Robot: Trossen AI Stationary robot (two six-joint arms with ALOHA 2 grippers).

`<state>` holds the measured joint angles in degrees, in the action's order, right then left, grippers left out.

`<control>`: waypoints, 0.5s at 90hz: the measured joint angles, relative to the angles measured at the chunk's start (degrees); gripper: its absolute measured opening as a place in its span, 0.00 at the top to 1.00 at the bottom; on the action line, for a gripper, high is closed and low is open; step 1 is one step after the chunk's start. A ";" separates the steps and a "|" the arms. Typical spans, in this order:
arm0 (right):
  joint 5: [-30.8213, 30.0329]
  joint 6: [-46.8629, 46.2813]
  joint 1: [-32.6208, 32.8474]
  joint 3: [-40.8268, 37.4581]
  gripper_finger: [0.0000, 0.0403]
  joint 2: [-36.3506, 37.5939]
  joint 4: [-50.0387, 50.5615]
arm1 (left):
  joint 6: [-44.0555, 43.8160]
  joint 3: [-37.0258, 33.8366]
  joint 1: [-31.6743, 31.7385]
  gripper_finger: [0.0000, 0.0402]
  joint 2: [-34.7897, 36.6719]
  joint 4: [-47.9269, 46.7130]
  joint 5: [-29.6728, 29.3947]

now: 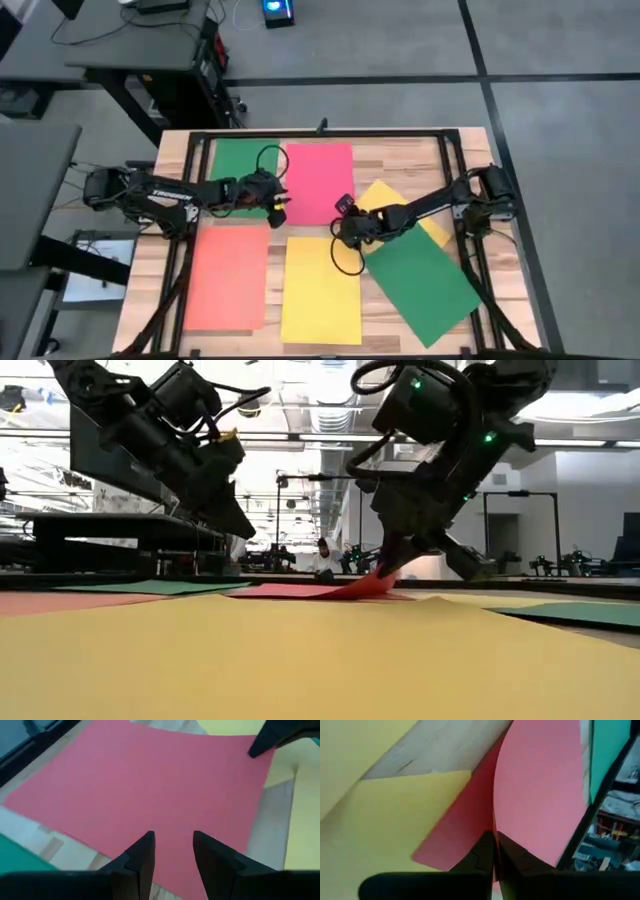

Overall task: Organize paper
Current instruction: Stack the pink paper on top of the pink paper

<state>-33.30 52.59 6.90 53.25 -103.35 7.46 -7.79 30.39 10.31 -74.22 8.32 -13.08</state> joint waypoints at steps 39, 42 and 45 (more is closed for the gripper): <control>0.20 1.49 -0.15 0.00 1.00 0.00 2.81 | 0.00 0.00 0.04 0.71 -0.02 -0.07 0.17; 0.23 1.49 -0.14 0.00 1.00 0.00 2.97 | 0.00 0.00 0.02 0.71 -0.02 -0.07 0.18; 0.25 1.55 -0.15 0.00 1.00 0.00 3.01 | -0.02 0.00 0.02 0.71 -0.02 -0.07 0.20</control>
<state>-33.05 54.14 6.75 53.25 -103.35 10.47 -7.81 30.39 10.33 -74.24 8.25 -12.88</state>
